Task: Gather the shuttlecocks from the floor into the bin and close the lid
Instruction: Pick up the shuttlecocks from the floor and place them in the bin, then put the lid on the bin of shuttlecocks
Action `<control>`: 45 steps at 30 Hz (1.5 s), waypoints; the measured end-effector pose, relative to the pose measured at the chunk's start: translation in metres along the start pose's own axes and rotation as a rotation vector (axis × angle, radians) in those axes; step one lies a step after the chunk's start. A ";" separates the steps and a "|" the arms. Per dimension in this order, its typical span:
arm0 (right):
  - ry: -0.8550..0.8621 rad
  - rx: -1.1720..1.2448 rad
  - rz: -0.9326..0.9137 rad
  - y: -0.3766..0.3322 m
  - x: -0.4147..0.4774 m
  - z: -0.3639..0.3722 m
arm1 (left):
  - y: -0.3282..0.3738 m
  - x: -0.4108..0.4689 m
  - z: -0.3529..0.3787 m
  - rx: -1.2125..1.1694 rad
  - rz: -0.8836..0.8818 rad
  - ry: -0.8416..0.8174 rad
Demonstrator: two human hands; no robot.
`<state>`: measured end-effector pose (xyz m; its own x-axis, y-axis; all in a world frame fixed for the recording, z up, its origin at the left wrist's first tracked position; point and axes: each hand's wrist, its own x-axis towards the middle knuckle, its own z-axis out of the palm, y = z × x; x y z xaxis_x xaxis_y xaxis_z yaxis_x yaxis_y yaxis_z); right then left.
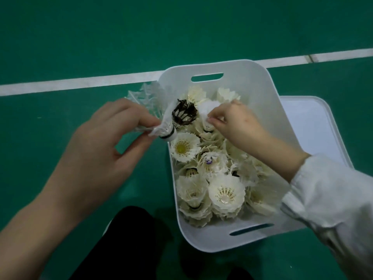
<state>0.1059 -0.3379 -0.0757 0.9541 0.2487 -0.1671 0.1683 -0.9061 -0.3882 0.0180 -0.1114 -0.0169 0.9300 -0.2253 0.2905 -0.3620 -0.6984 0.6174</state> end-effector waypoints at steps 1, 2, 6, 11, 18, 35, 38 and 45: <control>-0.010 -0.035 0.003 0.001 0.001 0.006 | -0.001 0.000 -0.001 0.006 0.004 0.014; -0.015 -0.055 0.009 0.002 0.002 0.010 | -0.002 0.000 -0.001 0.008 0.005 0.024; -0.049 -0.080 0.027 0.000 0.004 0.008 | -0.004 0.000 0.000 0.030 0.013 0.009; 0.134 0.183 -0.222 -0.029 -0.032 -0.039 | -0.006 0.002 0.004 0.013 0.022 -0.079; -0.071 0.074 -0.320 -0.046 -0.051 -0.039 | 0.007 0.010 0.014 -0.040 0.090 -0.116; -0.212 -0.248 -0.160 -0.032 -0.031 0.038 | -0.006 -0.009 0.063 -0.024 -0.478 -0.258; -0.242 -0.168 -0.121 -0.030 -0.034 0.024 | -0.007 -0.013 0.068 -0.001 -0.449 -0.155; -0.012 0.066 -0.073 -0.017 -0.062 -0.041 | -0.029 -0.012 0.054 0.119 -0.476 -0.063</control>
<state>0.0541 -0.3523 -0.0215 0.9368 0.3176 -0.1465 0.2201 -0.8609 -0.4587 0.0211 -0.1250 -0.0773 0.9938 0.0991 -0.0505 0.1099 -0.8056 0.5822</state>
